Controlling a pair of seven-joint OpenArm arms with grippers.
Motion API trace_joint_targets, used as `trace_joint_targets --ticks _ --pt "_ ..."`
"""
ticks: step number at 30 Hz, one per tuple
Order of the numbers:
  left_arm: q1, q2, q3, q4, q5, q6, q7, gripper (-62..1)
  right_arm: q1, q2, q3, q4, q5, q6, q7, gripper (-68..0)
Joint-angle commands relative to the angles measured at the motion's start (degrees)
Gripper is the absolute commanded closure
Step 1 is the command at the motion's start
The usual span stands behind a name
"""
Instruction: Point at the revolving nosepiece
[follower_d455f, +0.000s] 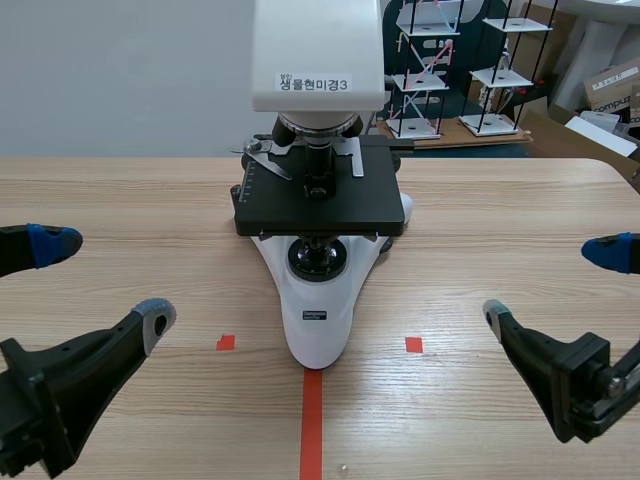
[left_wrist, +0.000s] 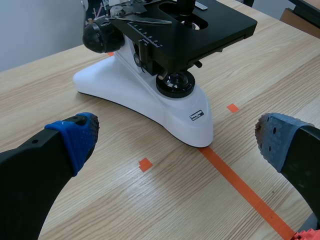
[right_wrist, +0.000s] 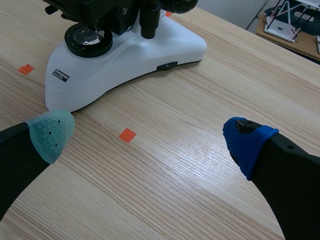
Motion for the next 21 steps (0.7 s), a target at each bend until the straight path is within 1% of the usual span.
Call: trace_joint_targets --ticks 1,15,21 --pt "0.11 0.13 0.15 0.92 -0.55 -0.15 -0.98 -62.3 0.00 0.46 0.07 0.76 0.39 -0.22 0.83 -67.9" --pt "0.11 0.13 0.15 0.92 -0.55 -0.15 -0.98 -62.3 0.00 0.46 0.07 0.76 0.42 -0.22 2.05 -67.9" --pt "0.11 0.13 0.15 0.92 -0.55 -0.15 -0.98 -62.3 -0.87 0.44 0.07 0.76 0.37 -0.22 4.20 -67.9"
